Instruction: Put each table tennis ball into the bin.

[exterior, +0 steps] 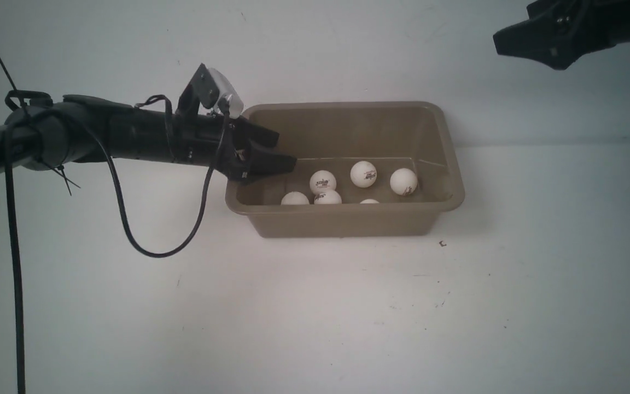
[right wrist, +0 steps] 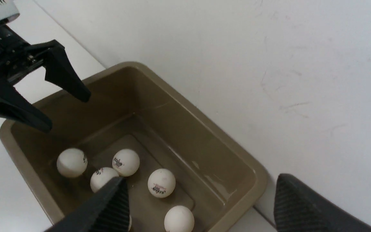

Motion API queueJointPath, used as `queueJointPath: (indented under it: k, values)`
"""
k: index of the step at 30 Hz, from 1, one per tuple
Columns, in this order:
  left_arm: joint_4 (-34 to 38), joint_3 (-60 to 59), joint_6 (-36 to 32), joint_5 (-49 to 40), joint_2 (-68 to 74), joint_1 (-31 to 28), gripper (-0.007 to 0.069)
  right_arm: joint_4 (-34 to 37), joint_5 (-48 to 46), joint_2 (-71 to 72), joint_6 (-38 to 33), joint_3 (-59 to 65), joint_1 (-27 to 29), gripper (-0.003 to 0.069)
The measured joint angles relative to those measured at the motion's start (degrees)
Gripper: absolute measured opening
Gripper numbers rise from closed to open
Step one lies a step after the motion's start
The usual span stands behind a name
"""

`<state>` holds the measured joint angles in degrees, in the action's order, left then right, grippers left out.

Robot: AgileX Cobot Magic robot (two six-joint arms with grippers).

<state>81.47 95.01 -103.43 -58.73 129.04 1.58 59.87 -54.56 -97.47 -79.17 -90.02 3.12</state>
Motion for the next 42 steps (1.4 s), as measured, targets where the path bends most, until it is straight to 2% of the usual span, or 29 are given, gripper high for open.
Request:
queueJointPath:
  k: [2, 8, 11, 13, 16, 20, 21, 22, 26, 30, 36, 42]
  values:
    - [0.08, 0.00, 0.00, 4.54, -1.17, 0.81, 0.0597, 1.28, 0.35, 1.55, -0.78, 0.06, -0.01, 0.0546]
    - [-0.06, -0.05, 1.08, 10.38, -8.28, 1.91, 0.0563, 2.99, 0.36, 7.14, -1.24, 0.06, -0.01, 0.0546]
    - [-0.86, -0.05, 4.05, 13.52, -13.32, 1.00, 0.0551, 2.99, 0.36, 9.82, 1.05, 0.06, -0.01, 0.0546]
    - [-2.41, -0.05, 8.71, 15.24, -17.50, -0.57, 0.0544, 2.21, 0.30, 12.96, 3.79, 0.12, -0.01, 0.0546]
    - [-7.35, -0.05, 17.10, 16.27, -23.63, -3.10, 0.0541, -3.06, 0.68, 19.56, 9.37, 0.12, -0.01, 0.0546]
    - [-16.19, -0.05, 24.63, 18.40, -30.18, -5.32, 0.0541, -13.77, 0.59, 30.96, 21.81, 0.12, -0.01, 0.0546]
    - [-16.48, -0.05, 25.17, 18.40, -30.72, -5.41, 0.0541, -14.66, 0.42, 31.47, 23.19, 0.12, -0.01, 0.0546]
    - [-18.46, -0.05, 26.87, 18.47, -32.64, -5.77, 0.0541, -17.77, -0.79, 35.52, 28.29, 0.25, -0.01, 0.0546]
    - [-20.53, -0.05, 29.76, 18.41, -35.51, -6.07, 0.0541, -23.05, -5.40, 45.57, 35.87, 3.42, -0.01, 0.0546]
    - [-20.78, -0.05, 30.17, 17.93, -36.76, -6.07, 0.0541, -27.68, -7.48, 58.57, 39.05, 13.28, -0.01, 0.0546]
    - [-20.54, -0.05, 30.28, 16.85, -37.37, -6.07, 0.0541, -28.83, 3.91, 80.40, 43.76, 40.76, -0.01, 0.0546]
    - [-19.01, -0.05, 30.34, 15.32, -37.37, -6.07, 0.0541, -29.68, 8.90, 88.85, 44.82, 58.90, -0.01, 0.0546]
